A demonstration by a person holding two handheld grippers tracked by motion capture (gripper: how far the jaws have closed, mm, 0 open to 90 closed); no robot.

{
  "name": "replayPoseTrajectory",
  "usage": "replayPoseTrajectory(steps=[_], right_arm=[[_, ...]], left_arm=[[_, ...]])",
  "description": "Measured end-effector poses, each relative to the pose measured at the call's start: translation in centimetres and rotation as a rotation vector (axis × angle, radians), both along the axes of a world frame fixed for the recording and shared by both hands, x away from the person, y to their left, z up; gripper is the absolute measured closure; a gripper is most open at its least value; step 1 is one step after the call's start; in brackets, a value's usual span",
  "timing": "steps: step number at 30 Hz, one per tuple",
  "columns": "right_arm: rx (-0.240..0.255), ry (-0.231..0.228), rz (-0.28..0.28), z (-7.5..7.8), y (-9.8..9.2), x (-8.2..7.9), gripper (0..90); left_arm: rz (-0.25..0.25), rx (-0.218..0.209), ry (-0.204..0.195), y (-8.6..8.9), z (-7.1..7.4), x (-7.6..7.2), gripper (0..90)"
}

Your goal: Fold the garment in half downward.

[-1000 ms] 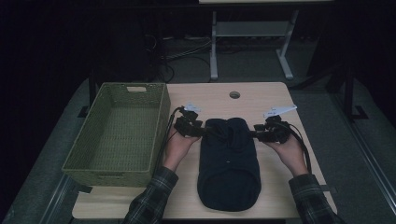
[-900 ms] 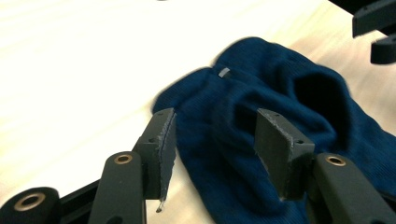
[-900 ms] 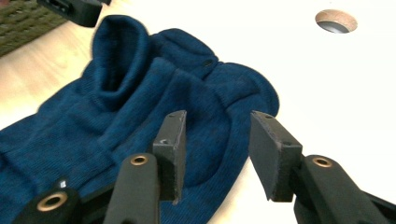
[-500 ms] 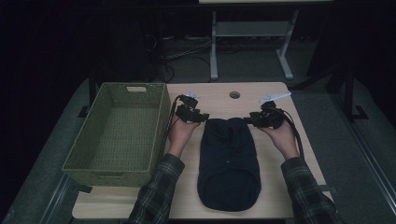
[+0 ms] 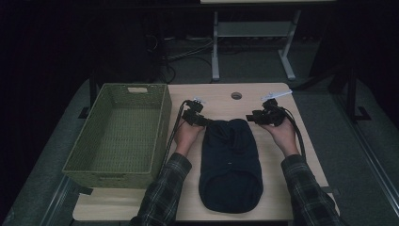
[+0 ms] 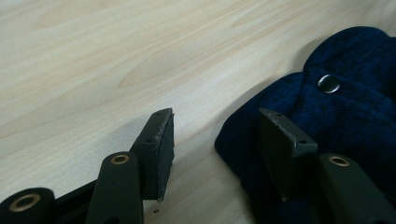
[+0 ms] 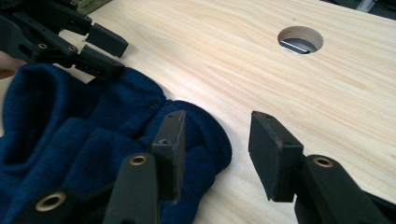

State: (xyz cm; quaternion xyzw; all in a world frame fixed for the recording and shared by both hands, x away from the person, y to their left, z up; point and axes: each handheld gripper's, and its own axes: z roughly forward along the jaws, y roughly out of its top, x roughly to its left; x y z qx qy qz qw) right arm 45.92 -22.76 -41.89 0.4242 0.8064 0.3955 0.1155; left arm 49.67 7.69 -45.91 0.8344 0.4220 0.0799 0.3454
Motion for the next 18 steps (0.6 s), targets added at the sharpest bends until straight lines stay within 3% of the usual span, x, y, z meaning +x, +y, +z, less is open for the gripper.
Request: replayPoseTrajectory(steps=[10,12,14,18], right_arm=[[-0.010,0.018,-0.027,-2.1,0.6,1.5,55.9],[-0.016,0.060,-0.018,-2.4,0.8,2.2,54.2],[-0.015,0.061,-0.008,-2.5,1.2,2.4,54.7],[-0.067,0.067,0.005,-3.0,1.9,2.6,55.7]], left_arm=[[-0.012,0.009,0.002,-0.1,-0.3,0.0,49.2],[-0.012,0.010,0.001,-0.1,-0.3,0.0,49.1],[-0.012,0.015,-0.002,-0.2,-0.3,0.0,49.2],[-0.012,0.010,-0.002,-0.1,-0.3,0.0,49.3]])
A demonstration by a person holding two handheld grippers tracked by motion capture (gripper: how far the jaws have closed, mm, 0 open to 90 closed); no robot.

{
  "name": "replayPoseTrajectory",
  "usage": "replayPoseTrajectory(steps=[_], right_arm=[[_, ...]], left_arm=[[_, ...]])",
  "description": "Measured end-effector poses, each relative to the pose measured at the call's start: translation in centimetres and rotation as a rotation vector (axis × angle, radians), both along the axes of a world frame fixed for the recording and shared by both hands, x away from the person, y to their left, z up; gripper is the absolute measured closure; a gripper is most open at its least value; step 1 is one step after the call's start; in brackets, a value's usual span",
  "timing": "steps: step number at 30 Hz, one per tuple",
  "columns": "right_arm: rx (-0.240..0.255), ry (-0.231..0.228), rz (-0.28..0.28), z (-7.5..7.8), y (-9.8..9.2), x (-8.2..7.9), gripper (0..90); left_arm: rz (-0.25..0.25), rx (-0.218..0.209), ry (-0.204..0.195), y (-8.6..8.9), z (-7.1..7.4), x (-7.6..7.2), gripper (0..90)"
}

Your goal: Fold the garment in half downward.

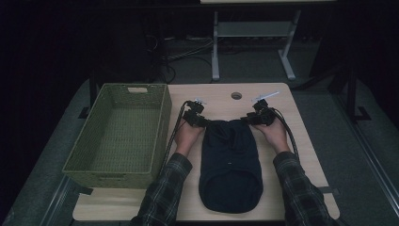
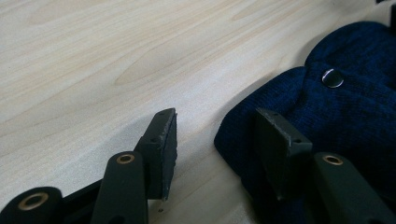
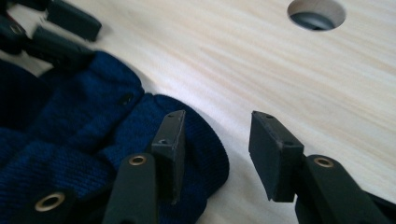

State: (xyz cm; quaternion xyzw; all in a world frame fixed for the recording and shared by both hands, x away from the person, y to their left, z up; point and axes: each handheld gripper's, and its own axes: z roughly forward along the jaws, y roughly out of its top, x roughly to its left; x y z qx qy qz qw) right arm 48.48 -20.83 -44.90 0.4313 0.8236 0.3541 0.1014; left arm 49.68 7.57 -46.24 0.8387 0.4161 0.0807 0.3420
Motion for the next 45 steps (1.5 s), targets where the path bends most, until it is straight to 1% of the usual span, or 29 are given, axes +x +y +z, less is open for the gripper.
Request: replayPoseTrajectory(steps=[3,5,7,9,11,12,13,14,15,19,22,23,25,26,29,32,33,35,36,37,39,41,43,45], right_arm=[[-0.023,0.024,0.002,-0.7,0.0,0.1,56.0],[-0.024,0.040,0.003,-1.2,0.0,0.1,56.3],[-0.021,0.036,0.005,-1.3,0.1,0.0,57.0],[-0.030,0.043,0.011,-1.4,0.2,-0.1,58.6],[-0.030,0.055,0.016,-1.5,0.2,-0.1,60.4],[-0.017,0.058,0.015,-1.6,0.2,-0.2,62.9],[-0.013,0.062,0.019,-1.6,0.2,-0.2,65.1],[-0.013,0.062,0.019,-1.6,0.2,-0.2,65.1],[-0.013,0.068,0.028,-1.6,0.3,-0.2,71.1],[-0.021,0.066,0.045,-1.5,0.6,-0.3,79.2],[-0.033,0.059,0.049,-1.4,0.7,-0.3,81.6],[-0.050,0.051,0.054,-1.3,0.8,-0.3,82.7],[-0.057,0.053,0.047,-1.1,1.0,-0.4,83.6],[-0.066,0.052,0.050,-1.0,1.1,-0.4,84.0],[-0.087,0.038,0.051,-0.4,1.1,-0.5,84.4],[-0.081,0.015,0.047,0.4,1.1,-0.7,84.4],[-0.081,0.007,0.046,0.7,1.1,-0.8,84.4],[-0.080,-0.016,0.045,1.2,1.1,-0.9,84.4],[-0.080,-0.016,0.045,1.2,1.1,-0.9,84.4],[-0.074,-0.042,0.039,1.8,1.1,-1.0,84.4],[-0.071,-0.061,0.035,2.3,1.1,-1.1,84.4],[-0.069,-0.066,0.036,2.8,1.2,-1.1,84.4],[-0.069,-0.087,0.036,3.7,1.3,-1.0,84.4],[-0.067,-0.118,0.034,4.5,1.5,-1.1,84.4]], left_arm=[[0.000,-0.001,0.003,0.1,0.0,0.0,49.7],[-0.002,0.005,0.000,0.0,0.0,0.0,50.3],[-0.005,0.003,0.001,0.0,0.0,0.0,51.4],[-0.010,-0.005,0.006,0.0,0.0,0.0,53.6],[-0.022,-0.028,0.021,0.1,-0.1,0.0,58.9],[-0.030,-0.037,0.027,0.1,-0.1,0.0,62.7],[-0.042,-0.040,0.027,0.0,0.0,-0.1,67.1],[-0.042,-0.040,0.027,0.0,0.0,-0.1,71.3],[-0.052,-0.031,0.027,-0.1,0.1,-0.1,72.8],[-0.060,-0.035,0.037,-0.2,0.1,-0.1,81.0],[-0.058,-0.028,0.038,-0.2,0.2,-0.1,84.3],[-0.056,-0.023,0.035,-0.3,0.2,-0.2,84.8],[-0.050,0.010,0.018,-0.5,0.6,-0.4,85.7],[-0.049,0.015,0.011,-0.5,0.8,-0.4,86.0],[-0.038,0.010,-0.005,-0.3,1.6,-0.5,86.5],[-0.031,0.002,-0.021,-0.2,2.3,-0.7,86.6],[-0.033,0.007,-0.025,-0.1,2.6,-0.7,86.6],[-0.026,-0.001,-0.040,0.0,3.2,-0.8,86.6],[-0.026,-0.001,-0.040,0.0,3.2,-0.8,86.6],[-0.019,-0.008,-0.054,0.1,3.8,-0.8,86.6],[-0.012,-0.016,-0.075,0.2,4.4,-0.9,86.6],[-0.003,-0.025,-0.098,0.3,5.0,-1.0,86.6],[0.003,-0.028,-0.111,0.5,5.5,-1.1,86.6],[0.010,-0.036,-0.123,0.7,6.1,-1.1,86.6]])
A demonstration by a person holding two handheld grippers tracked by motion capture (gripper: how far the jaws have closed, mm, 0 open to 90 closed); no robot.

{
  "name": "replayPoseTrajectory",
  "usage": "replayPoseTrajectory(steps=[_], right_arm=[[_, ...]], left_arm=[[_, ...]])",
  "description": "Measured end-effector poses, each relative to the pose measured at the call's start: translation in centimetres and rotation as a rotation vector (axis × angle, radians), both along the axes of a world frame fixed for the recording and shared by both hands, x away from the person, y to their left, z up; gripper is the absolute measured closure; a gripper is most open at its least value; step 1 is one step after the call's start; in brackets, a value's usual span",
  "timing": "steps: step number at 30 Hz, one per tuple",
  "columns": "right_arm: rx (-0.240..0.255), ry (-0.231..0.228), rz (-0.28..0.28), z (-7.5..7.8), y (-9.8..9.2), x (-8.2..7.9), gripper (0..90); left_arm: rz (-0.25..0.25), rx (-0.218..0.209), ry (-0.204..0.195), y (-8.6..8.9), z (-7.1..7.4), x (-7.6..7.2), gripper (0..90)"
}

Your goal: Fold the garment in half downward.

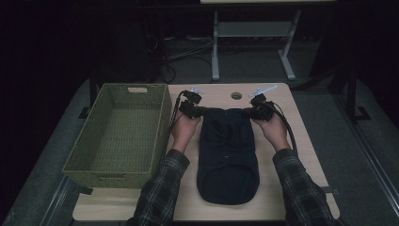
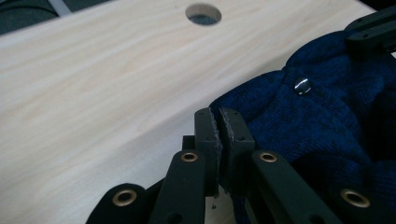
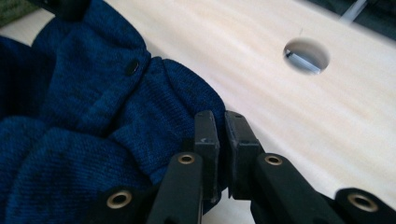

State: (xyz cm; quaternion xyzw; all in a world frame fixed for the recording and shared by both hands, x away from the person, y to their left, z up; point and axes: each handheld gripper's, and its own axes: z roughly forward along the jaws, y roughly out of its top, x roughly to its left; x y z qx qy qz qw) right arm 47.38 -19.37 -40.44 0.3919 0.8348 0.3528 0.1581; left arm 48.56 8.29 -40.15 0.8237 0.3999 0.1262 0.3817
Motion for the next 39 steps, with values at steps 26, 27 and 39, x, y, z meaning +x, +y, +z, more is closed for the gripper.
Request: replayPoseTrajectory(steps=[26,27,39], right_arm=[[0.087,-0.137,0.032,3.0,-1.3,-4.9,84.2],[0.091,-0.134,0.036,3.0,-1.4,-5.2,84.2],[0.076,-0.119,0.075,2.4,-1.5,-8.1,84.1]], left_arm=[[-0.039,-0.048,-0.128,0.1,3.4,-4.7,86.5],[-0.039,-0.048,-0.128,0.1,3.4,-4.7,86.5],[-0.096,-0.032,-0.122,0.3,3.0,-8.2,86.5]])
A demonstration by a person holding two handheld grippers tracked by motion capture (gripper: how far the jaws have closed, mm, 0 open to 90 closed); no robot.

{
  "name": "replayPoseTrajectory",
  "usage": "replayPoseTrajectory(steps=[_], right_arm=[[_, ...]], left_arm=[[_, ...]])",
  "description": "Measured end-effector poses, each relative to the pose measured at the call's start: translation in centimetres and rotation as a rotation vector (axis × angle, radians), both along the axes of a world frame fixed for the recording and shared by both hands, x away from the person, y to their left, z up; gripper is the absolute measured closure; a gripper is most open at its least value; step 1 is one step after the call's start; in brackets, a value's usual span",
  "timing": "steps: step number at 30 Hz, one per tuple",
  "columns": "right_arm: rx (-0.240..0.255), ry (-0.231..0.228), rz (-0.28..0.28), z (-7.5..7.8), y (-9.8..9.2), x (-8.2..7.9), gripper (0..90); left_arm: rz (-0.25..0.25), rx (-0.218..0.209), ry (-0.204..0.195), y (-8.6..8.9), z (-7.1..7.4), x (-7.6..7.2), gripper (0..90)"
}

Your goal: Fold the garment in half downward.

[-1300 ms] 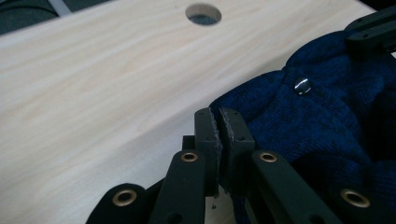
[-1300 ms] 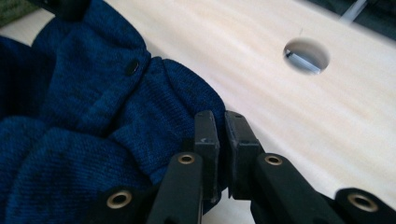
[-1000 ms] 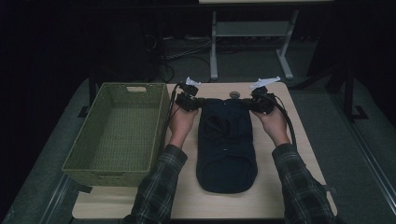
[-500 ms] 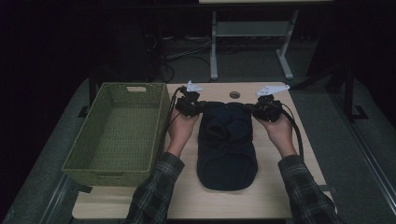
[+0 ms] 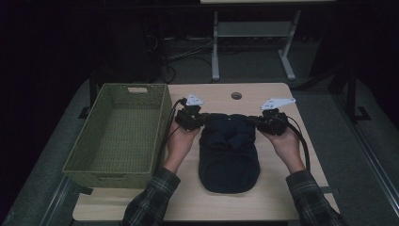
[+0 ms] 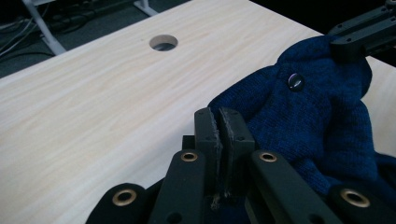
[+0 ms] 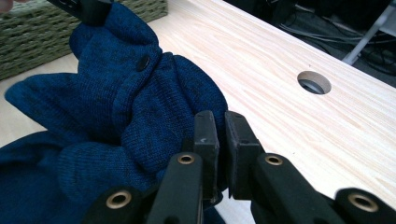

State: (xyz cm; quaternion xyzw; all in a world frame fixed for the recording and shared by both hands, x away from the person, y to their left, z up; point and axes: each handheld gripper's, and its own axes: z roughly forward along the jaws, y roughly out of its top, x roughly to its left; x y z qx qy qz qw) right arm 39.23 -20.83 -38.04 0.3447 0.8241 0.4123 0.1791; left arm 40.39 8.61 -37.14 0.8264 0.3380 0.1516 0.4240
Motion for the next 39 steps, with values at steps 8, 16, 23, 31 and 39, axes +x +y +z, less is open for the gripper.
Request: replayPoseTrajectory(steps=[8,16,23,31,39], right_arm=[[0.001,0.006,0.024,-0.9,-0.1,-2.7,84.0],[0.024,0.016,0.053,-1.5,-0.4,-4.9,83.6],[0.008,0.042,0.074,-2.8,-0.3,-6.6,83.3],[-0.001,0.074,0.092,-4.2,-0.3,-8.8,83.3],[0.022,0.121,0.118,-5.3,-0.1,-10.7,83.0]], left_arm=[[-0.033,-0.013,0.037,0.2,-0.7,-2.1,86.5],[-0.076,-0.008,0.055,0.2,-1.5,-4.1,86.5],[-0.110,0.018,0.069,0.2,-2.8,-5.7,86.4],[-0.148,0.054,0.084,0.0,-4.4,-7.6,86.4],[-0.168,0.083,0.086,0.1,-5.2,-9.0,86.3]])
